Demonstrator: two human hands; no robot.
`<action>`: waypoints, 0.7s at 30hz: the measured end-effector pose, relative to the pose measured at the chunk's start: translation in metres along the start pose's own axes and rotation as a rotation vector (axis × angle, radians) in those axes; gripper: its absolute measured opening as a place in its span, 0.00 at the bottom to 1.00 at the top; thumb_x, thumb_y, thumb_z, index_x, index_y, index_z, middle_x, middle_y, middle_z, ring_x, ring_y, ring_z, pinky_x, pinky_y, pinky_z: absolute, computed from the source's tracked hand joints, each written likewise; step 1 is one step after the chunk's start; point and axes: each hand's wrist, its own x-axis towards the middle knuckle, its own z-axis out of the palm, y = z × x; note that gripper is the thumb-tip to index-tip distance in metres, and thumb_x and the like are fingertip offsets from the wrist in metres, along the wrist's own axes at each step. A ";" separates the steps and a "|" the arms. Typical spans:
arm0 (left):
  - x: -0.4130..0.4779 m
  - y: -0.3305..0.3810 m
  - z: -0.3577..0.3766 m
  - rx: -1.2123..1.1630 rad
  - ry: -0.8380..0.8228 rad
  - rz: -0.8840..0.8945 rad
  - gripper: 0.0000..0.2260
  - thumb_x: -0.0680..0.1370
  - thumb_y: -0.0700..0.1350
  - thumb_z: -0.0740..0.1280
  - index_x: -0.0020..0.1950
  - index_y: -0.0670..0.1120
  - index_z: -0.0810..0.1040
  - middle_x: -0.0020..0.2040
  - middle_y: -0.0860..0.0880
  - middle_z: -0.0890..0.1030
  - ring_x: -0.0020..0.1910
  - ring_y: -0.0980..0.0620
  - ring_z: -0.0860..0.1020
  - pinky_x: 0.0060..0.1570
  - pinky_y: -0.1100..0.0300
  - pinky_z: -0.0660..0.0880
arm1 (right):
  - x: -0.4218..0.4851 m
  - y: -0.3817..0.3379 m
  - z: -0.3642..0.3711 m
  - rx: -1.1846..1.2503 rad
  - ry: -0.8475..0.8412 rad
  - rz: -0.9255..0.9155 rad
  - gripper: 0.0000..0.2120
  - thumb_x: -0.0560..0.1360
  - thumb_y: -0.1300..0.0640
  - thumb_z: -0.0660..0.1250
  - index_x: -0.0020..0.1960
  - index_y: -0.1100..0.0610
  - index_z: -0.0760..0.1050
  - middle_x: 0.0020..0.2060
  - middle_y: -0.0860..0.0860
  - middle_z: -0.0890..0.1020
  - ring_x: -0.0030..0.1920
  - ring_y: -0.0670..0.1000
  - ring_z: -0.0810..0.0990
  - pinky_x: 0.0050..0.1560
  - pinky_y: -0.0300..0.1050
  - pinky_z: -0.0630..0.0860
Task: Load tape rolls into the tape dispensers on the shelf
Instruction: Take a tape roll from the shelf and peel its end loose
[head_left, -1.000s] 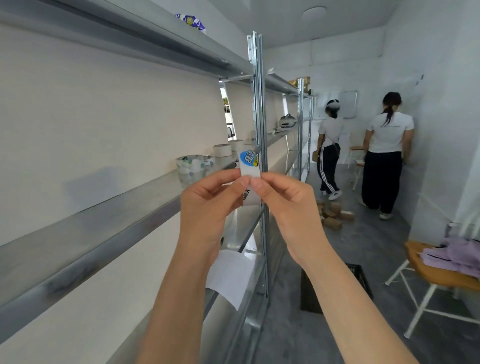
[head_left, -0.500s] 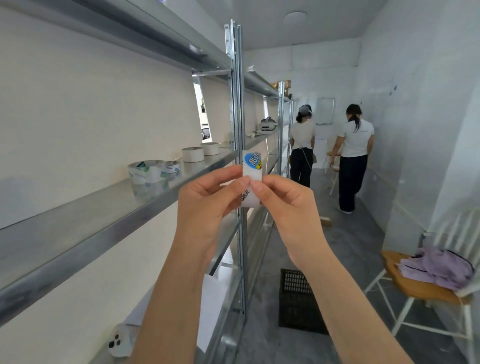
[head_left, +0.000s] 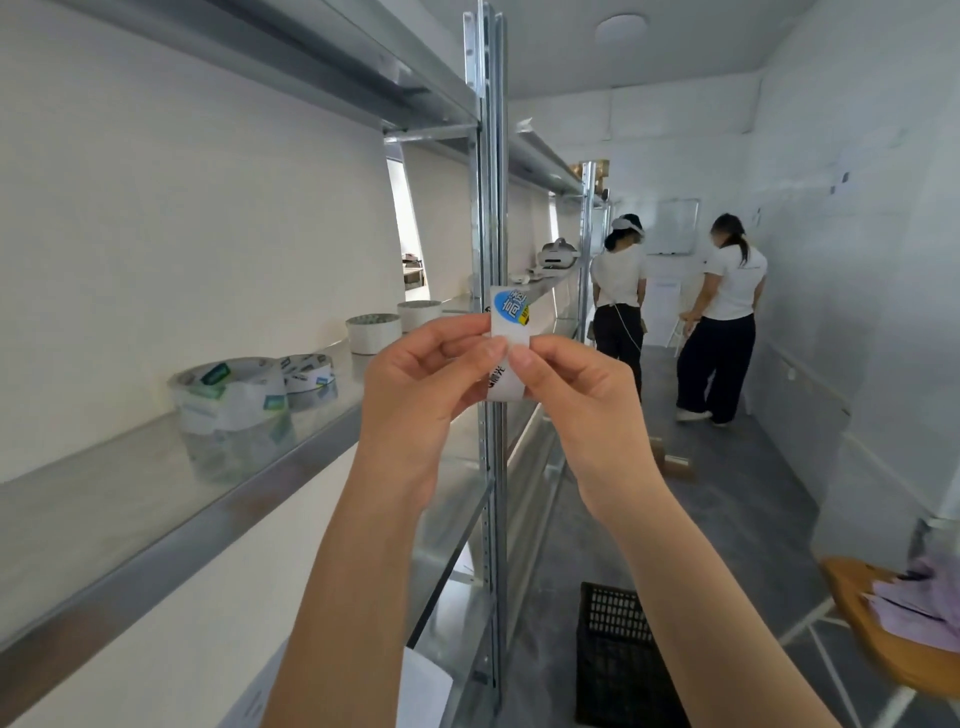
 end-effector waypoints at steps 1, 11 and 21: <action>0.008 -0.006 -0.001 0.003 0.000 -0.002 0.07 0.68 0.37 0.72 0.42 0.49 0.84 0.38 0.49 0.84 0.40 0.50 0.81 0.47 0.55 0.79 | 0.007 0.007 0.000 0.010 0.004 -0.003 0.08 0.76 0.63 0.65 0.49 0.68 0.79 0.44 0.67 0.81 0.42 0.51 0.77 0.49 0.47 0.75; 0.058 -0.035 -0.029 0.119 0.061 0.011 0.07 0.67 0.40 0.72 0.41 0.51 0.84 0.38 0.50 0.84 0.39 0.53 0.82 0.45 0.56 0.80 | 0.057 0.071 0.024 0.151 -0.084 0.016 0.06 0.77 0.64 0.63 0.47 0.61 0.79 0.39 0.52 0.81 0.41 0.45 0.78 0.47 0.42 0.76; 0.099 -0.043 -0.078 0.250 0.354 0.118 0.07 0.72 0.34 0.69 0.43 0.46 0.82 0.33 0.52 0.82 0.34 0.55 0.81 0.34 0.65 0.76 | 0.119 0.127 0.083 0.321 -0.323 0.028 0.09 0.77 0.59 0.66 0.48 0.67 0.78 0.45 0.66 0.80 0.44 0.63 0.78 0.53 0.61 0.75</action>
